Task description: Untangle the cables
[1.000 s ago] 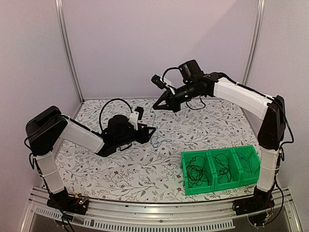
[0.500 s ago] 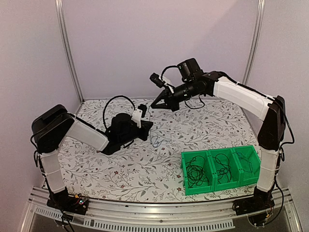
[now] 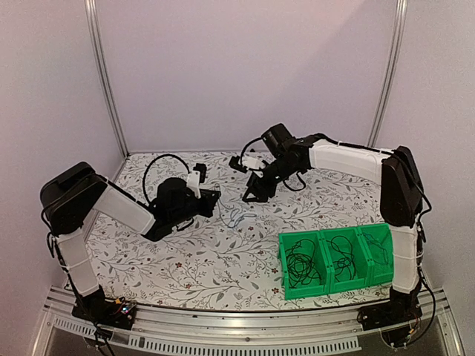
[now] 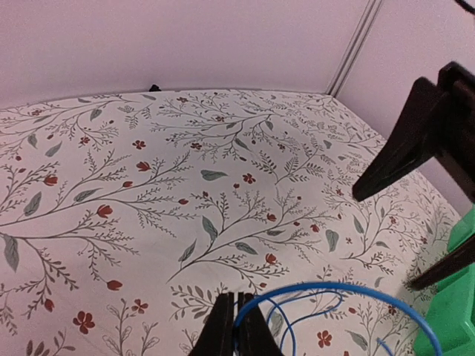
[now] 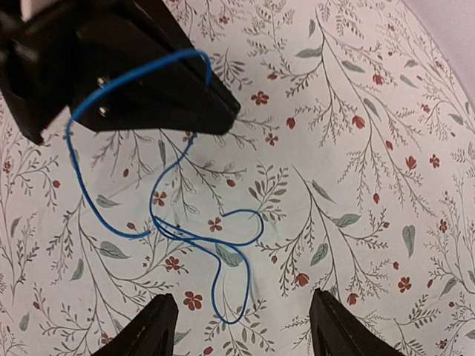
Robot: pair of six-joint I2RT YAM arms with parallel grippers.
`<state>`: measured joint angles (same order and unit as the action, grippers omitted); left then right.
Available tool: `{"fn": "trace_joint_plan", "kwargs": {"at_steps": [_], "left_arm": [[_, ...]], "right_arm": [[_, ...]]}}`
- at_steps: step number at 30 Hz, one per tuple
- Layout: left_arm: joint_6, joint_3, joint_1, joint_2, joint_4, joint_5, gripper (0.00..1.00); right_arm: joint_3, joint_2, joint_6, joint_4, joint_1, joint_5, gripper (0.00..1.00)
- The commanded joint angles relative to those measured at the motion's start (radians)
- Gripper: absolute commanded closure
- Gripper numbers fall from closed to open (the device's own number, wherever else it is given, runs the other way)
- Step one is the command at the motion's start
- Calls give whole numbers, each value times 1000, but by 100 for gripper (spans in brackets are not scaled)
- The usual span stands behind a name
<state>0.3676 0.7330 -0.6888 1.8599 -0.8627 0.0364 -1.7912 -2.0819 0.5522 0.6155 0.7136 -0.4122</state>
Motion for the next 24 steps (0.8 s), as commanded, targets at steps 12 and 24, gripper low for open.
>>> {"fn": "trace_joint_plan", "kwargs": {"at_steps": [12,24], "left_arm": [[71,-33,34,3,-37,-54,100],[74,-36,60,10,-36,-65,100]], "right_arm": [[36,-163,110,6,46,197,33],[41,-170,120,18,46,19,67]]}}
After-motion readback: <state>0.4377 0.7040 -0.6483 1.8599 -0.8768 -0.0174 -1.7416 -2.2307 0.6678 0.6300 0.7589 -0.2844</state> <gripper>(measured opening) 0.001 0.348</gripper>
